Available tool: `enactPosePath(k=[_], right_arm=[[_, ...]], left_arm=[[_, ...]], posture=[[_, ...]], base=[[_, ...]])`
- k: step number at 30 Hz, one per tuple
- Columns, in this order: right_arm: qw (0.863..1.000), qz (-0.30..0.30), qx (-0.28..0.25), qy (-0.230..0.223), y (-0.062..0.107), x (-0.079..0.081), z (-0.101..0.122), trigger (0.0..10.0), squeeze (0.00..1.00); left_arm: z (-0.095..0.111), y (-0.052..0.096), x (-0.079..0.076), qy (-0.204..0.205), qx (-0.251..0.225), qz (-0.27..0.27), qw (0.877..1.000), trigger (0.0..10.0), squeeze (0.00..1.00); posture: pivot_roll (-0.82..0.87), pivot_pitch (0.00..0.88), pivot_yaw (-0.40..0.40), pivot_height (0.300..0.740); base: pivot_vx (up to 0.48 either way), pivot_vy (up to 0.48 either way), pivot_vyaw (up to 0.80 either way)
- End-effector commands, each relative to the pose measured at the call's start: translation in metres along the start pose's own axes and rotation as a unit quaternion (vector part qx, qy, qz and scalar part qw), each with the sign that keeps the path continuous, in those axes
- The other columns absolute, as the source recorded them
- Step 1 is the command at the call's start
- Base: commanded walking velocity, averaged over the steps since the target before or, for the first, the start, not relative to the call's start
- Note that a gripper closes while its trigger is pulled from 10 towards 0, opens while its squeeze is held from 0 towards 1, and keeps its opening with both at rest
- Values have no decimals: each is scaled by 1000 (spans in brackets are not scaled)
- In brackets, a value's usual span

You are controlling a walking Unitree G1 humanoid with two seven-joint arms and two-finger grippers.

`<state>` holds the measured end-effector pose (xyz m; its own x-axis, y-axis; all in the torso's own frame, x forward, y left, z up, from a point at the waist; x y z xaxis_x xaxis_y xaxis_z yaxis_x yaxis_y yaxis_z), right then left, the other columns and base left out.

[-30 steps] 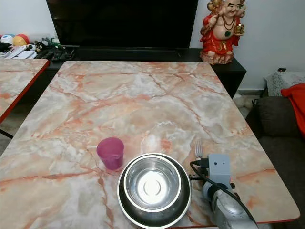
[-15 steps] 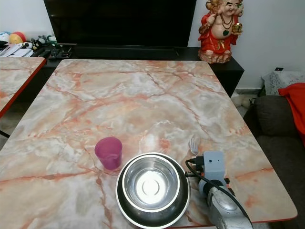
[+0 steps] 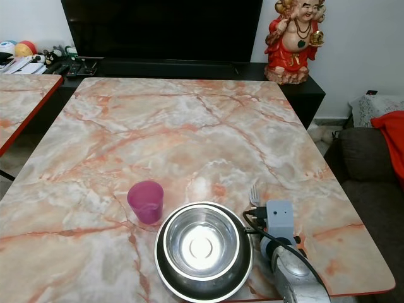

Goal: Setting the table

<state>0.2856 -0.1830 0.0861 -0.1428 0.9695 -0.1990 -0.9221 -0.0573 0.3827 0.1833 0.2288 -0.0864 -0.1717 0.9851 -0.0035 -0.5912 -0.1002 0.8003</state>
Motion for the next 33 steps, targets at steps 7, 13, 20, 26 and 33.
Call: enactPosePath(k=[7,13,20,26,33], right_arm=[[1000,-4,26,-3,4,1,-9,10000,0],[999,-13,37,-3,9,0,-10,10000,0],[999,-17,44,-4,10,-2,-12,10000,0],[999,-16,50,-7,12,-2,-13,10000,200],[998,-9,55,-8,11,3,-15,10000,204]], left_arm=[[-14,4,8,-7,23,3,1000,10000,0],[-17,5,12,-7,28,5,1000,10000,0],[-20,7,17,-7,31,6,999,10000,0],[-23,8,21,-7,34,8,999,10000,0],[-21,8,24,-8,34,10,999,10000,0]], posture=[[-83,119,-37,740],[-85,119,-41,740],[-85,117,-44,740],[-87,119,-42,740],[-84,121,-42,740]], base=[[0,0,0],[0,0,0],[0,0,0],[0,0,0],[0,0,0]])
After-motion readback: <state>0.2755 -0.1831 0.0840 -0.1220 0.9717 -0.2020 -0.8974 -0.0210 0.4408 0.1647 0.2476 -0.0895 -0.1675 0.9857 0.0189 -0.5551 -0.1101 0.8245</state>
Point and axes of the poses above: a point about 5 cm out from each wrist's last joint towards the gripper, its own y axis pointing back from the gripper into the wrist, its own z axis along the axis of the wrist's last joint, x = y × z, the point moved 1 cm from there along -y, pointing out of the wrist towards the gripper, and after that the axes turned 11 degrees about y, right-handed, at the moved point
